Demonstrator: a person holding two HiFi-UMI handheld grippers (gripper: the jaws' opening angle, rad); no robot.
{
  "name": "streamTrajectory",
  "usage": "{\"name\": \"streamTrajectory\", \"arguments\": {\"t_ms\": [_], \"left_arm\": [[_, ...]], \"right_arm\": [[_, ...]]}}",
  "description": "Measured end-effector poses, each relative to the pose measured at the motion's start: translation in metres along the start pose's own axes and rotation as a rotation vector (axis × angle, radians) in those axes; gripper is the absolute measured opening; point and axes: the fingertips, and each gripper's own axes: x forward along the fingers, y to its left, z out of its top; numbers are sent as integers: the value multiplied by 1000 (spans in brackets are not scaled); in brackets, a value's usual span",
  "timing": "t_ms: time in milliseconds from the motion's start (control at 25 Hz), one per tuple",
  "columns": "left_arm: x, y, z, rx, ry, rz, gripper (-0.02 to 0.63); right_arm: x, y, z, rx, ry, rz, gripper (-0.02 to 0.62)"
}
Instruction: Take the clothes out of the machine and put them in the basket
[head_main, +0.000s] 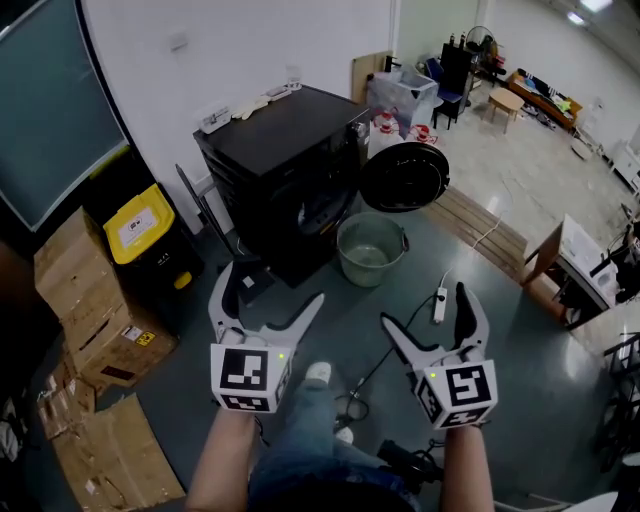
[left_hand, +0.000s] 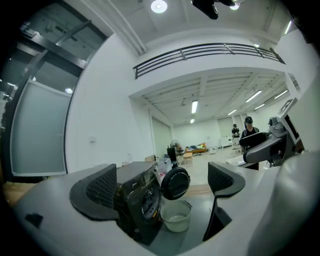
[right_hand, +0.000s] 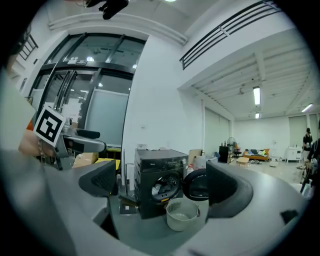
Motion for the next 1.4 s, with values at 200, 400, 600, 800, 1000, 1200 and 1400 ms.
{"name": "streamTrajectory", "arguments": {"t_ms": [200,400,600,800,1000,1200,1400], "left_arm": [[32,1,0,17,2,-7,568],[85,12,-9,3,12,-8,568],[159,31,-14,-7,25,-36,568],[243,63,-19,-8,55,-64,568],[323,94,-26,-8,70,-92,568],[374,115,-35,-20,80,-100,568],[393,127,-44,-45,85,-110,568]], "right_arm": [[20,-29,-2,46,-2,-24,555],[58,-53,-11,29,30,-35,555],[117,-87,-11,20,62,-62,554],[194,-118,-6,32,93,-84,554],[276,-142,-4,29,121,-99,554],[330,-153,-4,29,134,-98,554],[351,-151,-10,37,164,-104,554]]}}
